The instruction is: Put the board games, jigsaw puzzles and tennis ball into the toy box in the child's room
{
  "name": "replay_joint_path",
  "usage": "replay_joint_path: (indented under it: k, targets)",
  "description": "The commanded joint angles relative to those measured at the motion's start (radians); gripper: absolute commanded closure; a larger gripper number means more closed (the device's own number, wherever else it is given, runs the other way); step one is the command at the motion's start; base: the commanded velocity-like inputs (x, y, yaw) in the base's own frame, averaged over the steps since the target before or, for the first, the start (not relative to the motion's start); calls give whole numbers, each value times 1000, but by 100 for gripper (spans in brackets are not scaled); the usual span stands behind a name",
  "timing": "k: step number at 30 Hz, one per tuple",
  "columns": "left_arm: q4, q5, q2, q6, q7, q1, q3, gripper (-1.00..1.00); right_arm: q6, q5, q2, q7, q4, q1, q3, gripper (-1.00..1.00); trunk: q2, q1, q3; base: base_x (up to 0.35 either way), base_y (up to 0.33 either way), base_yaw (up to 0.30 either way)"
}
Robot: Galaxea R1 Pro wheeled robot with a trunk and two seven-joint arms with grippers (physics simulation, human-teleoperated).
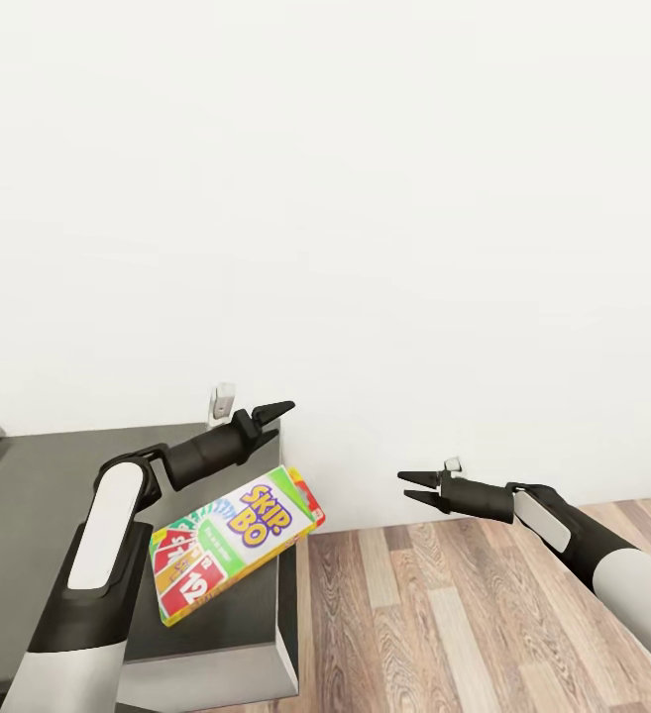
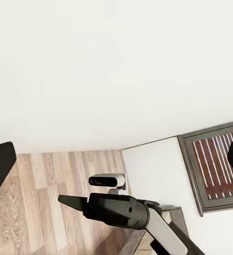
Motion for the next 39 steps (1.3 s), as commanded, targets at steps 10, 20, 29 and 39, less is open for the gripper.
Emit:
replay_joint_path:
  k: [10,20,29,39]
  targets:
    - [-1,11,-1,6,11,-1,2,-100,6,-10,-1,-1,0,-1,6,-100,-14,8,-7,0,0,0]
    - [-1,11,-1,5,11,-1,2,-100,6,-10,-2,-1,0,-1,6,-100,-84,46,-38,0,0,0]
    - [-1,11,-1,5,11,-1,2,-100,5,-10,-2,-1,0,-1,6,-100,-133,73,-60,0,0,0]
    - [0,10,-1,5,11,-1,2,-100,5,-10,-2,0,0,-1,6,-100,-133,73,-60,0,0,20]
